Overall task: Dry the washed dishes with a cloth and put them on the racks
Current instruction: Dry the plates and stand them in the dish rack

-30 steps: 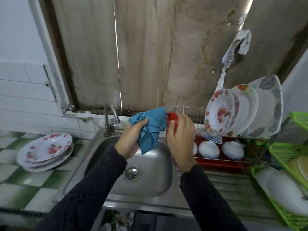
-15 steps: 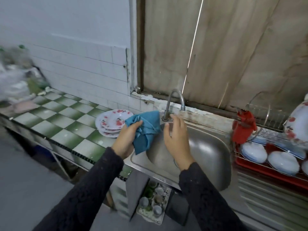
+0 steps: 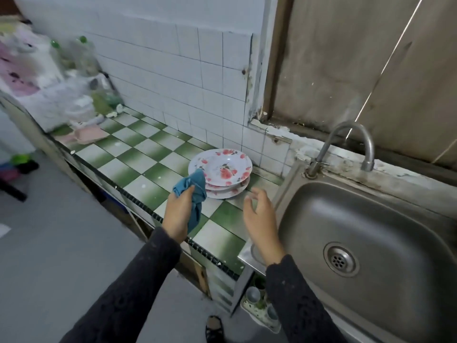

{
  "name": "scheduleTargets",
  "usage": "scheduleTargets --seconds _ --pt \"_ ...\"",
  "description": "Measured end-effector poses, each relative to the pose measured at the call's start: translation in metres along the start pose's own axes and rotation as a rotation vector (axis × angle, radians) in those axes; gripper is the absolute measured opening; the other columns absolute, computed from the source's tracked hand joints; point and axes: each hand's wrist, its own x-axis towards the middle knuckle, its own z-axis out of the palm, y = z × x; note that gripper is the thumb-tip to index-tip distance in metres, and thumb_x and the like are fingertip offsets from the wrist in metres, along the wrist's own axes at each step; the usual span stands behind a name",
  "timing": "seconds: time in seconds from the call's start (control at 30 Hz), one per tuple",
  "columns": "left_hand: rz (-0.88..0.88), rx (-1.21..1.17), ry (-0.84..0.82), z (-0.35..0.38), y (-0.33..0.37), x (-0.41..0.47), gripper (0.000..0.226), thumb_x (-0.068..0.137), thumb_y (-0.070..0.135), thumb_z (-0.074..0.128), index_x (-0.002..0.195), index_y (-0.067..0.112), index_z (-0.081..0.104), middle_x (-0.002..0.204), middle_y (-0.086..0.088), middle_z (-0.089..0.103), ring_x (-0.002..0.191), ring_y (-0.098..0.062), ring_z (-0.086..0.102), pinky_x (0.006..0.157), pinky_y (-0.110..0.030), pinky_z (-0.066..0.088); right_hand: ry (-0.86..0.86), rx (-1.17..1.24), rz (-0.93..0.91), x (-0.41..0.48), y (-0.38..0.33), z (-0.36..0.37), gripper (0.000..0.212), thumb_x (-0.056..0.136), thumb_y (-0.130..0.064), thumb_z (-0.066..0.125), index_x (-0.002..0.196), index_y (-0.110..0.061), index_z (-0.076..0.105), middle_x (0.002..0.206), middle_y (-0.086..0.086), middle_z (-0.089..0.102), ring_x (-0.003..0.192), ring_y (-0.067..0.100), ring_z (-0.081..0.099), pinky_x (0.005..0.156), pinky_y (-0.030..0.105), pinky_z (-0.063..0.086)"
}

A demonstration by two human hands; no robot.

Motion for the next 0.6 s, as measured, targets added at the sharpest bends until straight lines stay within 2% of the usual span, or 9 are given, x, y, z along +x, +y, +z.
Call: scheduleTargets --seconds 0.07,0.13,0.17,0.27,0.37,0.47,0.53,0.6 --pt "-0.016 0.02 0.002 -0.002 0.0 0.022 0.011 0.103 0.019 0.047 0.111 0.02 0.055 0.087 -0.001 0.058 0.072 -0.01 0.056 0.056 -0.018 0.049 -0.004 0.054 0.073 0.02 0.004 0.017 0.02 0.106 -0.019 0.045 0.125 -0.017 0.052 0.113 -0.01 0.053 0.106 0.008 0.048 0.072 0.009 0.034" --pt "-0.036 0.041 -0.004 -0.004 0.0 0.045 0.011 0.103 0.017 0.047 0.105 0.024 0.056 0.093 -0.001 0.061 0.079 -0.011 0.059 0.065 -0.021 0.05 -0.003 0.09 0.144 0.043 0.01 0.036 0.01 0.106 -0.018 0.044 0.114 -0.021 0.049 0.101 -0.017 0.05 0.093 0.004 0.05 0.067 0.003 0.037" --pt "-0.053 0.058 -0.012 -0.006 -0.002 0.059 0.012 0.103 0.017 0.047 0.106 0.024 0.057 0.096 -0.002 0.063 0.083 -0.013 0.061 0.069 -0.024 0.05 -0.009 0.111 0.185 0.055 0.014 0.046 0.01 0.106 -0.018 0.044 0.114 -0.021 0.048 0.099 -0.018 0.05 0.09 0.001 0.05 0.067 0.005 0.038" --pt "-0.109 0.108 -0.028 -0.008 -0.007 0.089 0.013 0.103 0.017 0.047 0.109 0.02 0.058 0.095 -0.006 0.064 0.08 -0.013 0.062 0.07 -0.026 0.051 -0.019 0.211 0.312 0.081 0.023 0.067 0.013 0.106 -0.022 0.044 0.119 -0.021 0.048 0.111 -0.005 0.054 0.097 0.01 0.052 0.08 0.024 0.039" --pt "-0.128 0.107 -0.013 -0.007 -0.01 0.117 0.013 0.103 0.015 0.047 0.111 0.015 0.058 0.076 0.0 0.056 0.059 -0.004 0.055 0.058 -0.019 0.047 -0.011 0.309 0.437 0.101 0.029 0.081 0.022 0.105 -0.022 0.046 0.126 -0.018 0.05 0.124 0.002 0.054 0.107 0.016 0.051 0.087 0.028 0.038" --pt "-0.157 0.085 0.008 -0.006 -0.013 0.14 0.023 0.103 0.015 0.049 0.123 0.006 0.056 0.073 0.0 0.055 0.061 -0.006 0.055 0.057 -0.018 0.048 -0.001 0.416 0.594 0.118 0.036 0.094 0.023 0.104 -0.024 0.048 0.125 -0.016 0.051 0.129 0.007 0.057 0.11 0.023 0.055 0.091 0.035 0.044" --pt "-0.168 0.076 0.015 -0.005 -0.015 0.153 0.028 0.103 0.013 0.048 0.127 0.0 0.054 0.071 0.0 0.052 0.05 0.001 0.054 0.05 -0.014 0.046 0.002 0.513 0.71 0.128 0.041 0.1 0.025 0.103 -0.029 0.05 0.125 -0.016 0.052 0.131 0.015 0.06 0.118 0.033 0.057 0.099 0.044 0.049" --pt "-0.163 0.057 0.011 -0.004 -0.017 0.166 0.025 0.103 0.012 0.047 0.125 0.004 0.054 0.072 0.0 0.051 0.047 0.002 0.054 0.047 -0.011 0.045 -0.007 0.579 0.784 0.137 0.045 0.107 0.035 0.104 -0.035 0.051 0.134 -0.017 0.05 0.133 0.01 0.06 0.122 0.03 0.057 0.101 0.043 0.047"
